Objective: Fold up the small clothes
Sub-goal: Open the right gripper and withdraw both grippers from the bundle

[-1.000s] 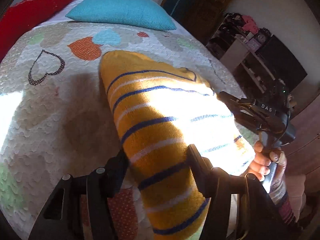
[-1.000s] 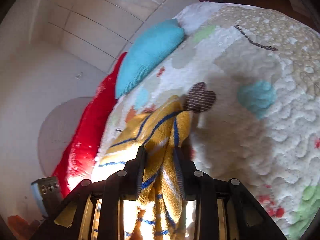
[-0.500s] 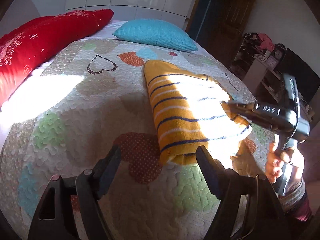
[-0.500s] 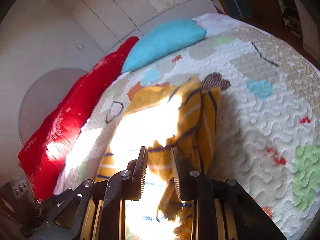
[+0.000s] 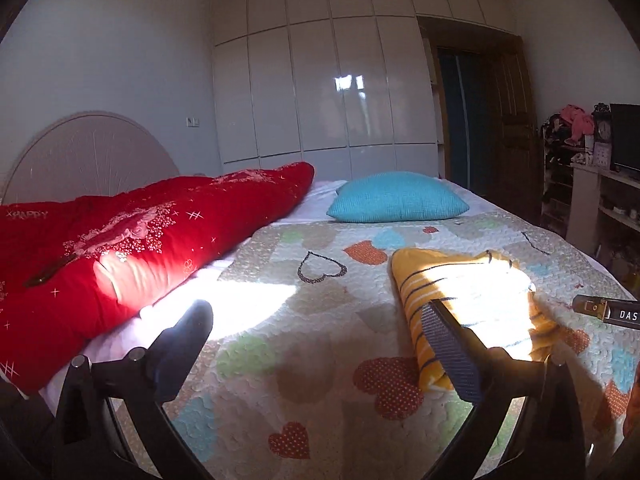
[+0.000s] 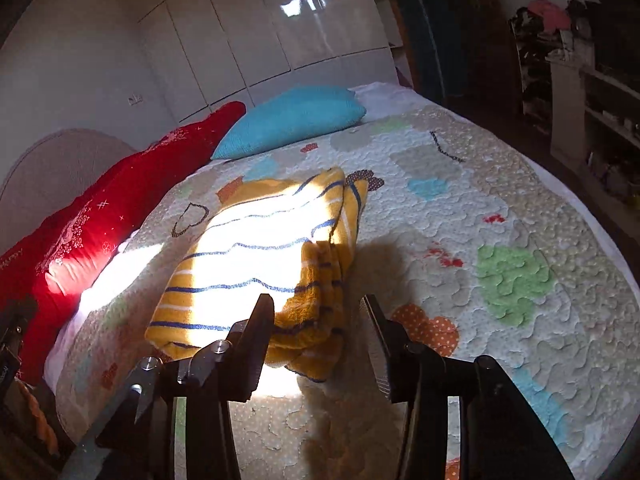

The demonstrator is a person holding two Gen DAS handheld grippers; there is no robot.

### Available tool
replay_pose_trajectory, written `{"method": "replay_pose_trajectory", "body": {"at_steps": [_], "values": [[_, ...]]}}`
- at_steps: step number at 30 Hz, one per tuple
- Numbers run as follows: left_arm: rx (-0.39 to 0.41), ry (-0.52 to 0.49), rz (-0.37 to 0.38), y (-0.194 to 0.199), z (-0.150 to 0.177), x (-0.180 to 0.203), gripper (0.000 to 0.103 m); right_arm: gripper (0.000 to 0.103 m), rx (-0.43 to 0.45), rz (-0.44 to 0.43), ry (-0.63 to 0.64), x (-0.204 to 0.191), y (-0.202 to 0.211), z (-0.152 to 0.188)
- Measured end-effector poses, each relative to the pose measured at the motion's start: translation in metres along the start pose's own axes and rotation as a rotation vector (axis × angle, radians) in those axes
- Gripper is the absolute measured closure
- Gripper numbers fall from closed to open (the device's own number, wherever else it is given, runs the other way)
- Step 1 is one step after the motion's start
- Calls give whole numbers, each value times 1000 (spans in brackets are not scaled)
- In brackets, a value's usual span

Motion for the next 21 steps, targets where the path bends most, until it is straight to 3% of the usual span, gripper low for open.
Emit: {"method": "replay_pose_trajectory", "body": {"at_steps": [2, 4, 6, 9, 11, 16, 18, 21], "values": [[-41, 1, 60, 4, -3, 2, 0, 33, 85, 85, 77, -13, 19, -3], [-83, 15, 92, 4, -4, 5, 0, 9, 191, 197, 168, -24, 36, -4], [-77, 43, 107, 5, -4, 7, 0, 0, 258, 252, 231, -28, 40, 0], [-63, 47, 83, 11, -4, 6, 0, 0, 92, 221, 164, -17, 21, 4], [-70, 33, 93, 12, -4, 8, 0, 1, 73, 213, 120, -11, 23, 6], [-43, 59, 61, 19, -4, 6, 0, 0, 326, 380, 211, -24, 66, 0], [-29, 74, 74, 22, -4, 7, 0, 0, 380, 386, 241, -26, 70, -1], [-35, 64, 107, 24, -2, 13, 0, 0, 139, 372, 195, -10, 37, 1]]}}
Point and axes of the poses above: each gripper's, at about its wrist camera, not at the fingertips, and y roughly against the way its jaws point, x to its right, z to its underside, the point moved 4 cm from there along -y, roughly the way its jaws point, and after that the axes turned 12 degrees about -z, right-handed, at the moved point
